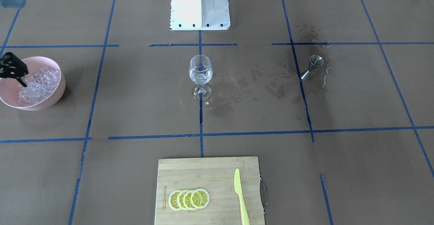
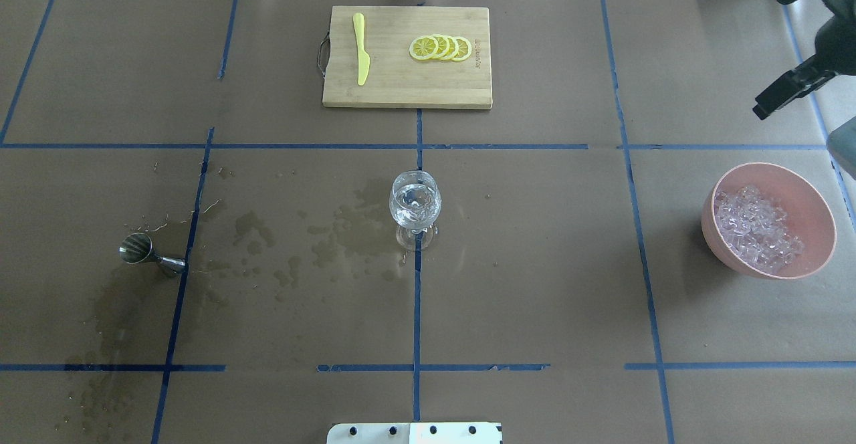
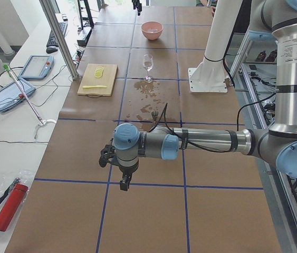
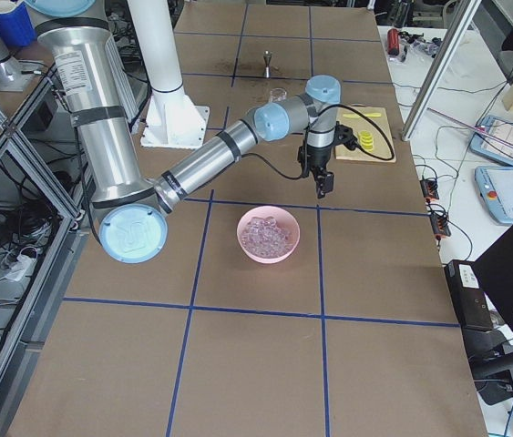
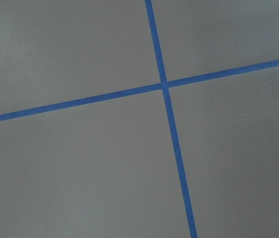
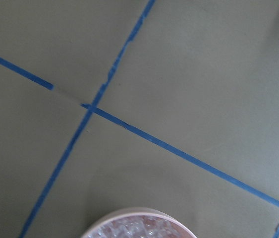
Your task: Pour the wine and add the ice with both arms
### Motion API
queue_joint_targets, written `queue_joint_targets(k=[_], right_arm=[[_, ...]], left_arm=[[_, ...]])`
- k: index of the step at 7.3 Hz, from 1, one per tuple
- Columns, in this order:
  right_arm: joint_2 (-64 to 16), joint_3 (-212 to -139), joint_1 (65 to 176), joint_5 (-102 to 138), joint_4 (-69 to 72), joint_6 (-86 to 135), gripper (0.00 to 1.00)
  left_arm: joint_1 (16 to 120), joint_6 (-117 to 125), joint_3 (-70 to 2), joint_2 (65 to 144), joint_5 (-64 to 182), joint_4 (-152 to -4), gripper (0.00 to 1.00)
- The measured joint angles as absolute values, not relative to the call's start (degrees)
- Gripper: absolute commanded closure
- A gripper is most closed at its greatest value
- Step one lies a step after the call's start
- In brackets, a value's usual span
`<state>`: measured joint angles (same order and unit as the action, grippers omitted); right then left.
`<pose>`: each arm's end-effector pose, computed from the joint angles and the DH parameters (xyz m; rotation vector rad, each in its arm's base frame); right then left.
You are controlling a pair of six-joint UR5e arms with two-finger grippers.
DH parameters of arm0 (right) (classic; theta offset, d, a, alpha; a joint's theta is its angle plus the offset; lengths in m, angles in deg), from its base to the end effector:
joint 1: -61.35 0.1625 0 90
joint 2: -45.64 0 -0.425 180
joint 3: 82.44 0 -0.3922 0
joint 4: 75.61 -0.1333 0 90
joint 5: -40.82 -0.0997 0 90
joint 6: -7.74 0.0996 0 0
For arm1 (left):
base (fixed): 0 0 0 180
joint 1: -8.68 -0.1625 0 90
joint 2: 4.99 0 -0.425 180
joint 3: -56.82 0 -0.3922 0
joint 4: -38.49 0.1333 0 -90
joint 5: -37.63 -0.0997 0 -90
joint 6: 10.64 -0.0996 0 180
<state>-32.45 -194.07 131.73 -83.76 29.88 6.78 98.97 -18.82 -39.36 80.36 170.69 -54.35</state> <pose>-0.1073 -0.5295 0.4087 0.2060 -0.6453 -0.4405 -0.0676 -0.4622 0.6406 0.1281 0.7446 0.1598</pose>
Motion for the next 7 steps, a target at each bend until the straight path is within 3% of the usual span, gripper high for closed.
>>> queue_joint_targets(k=[3,7], right_arm=[[-43.54,-191.37,140.24,-84.71,29.81,-2.15,0.00],[-49.54,-184.18,145.33,-85.58,22.98,-2.64,0.00]], left_arm=[[98.89,-18.82,-39.94,80.12,170.75,-54.47,0.00],[98.79,-18.82,-40.44,80.09,170.78,-54.50,0.00]])
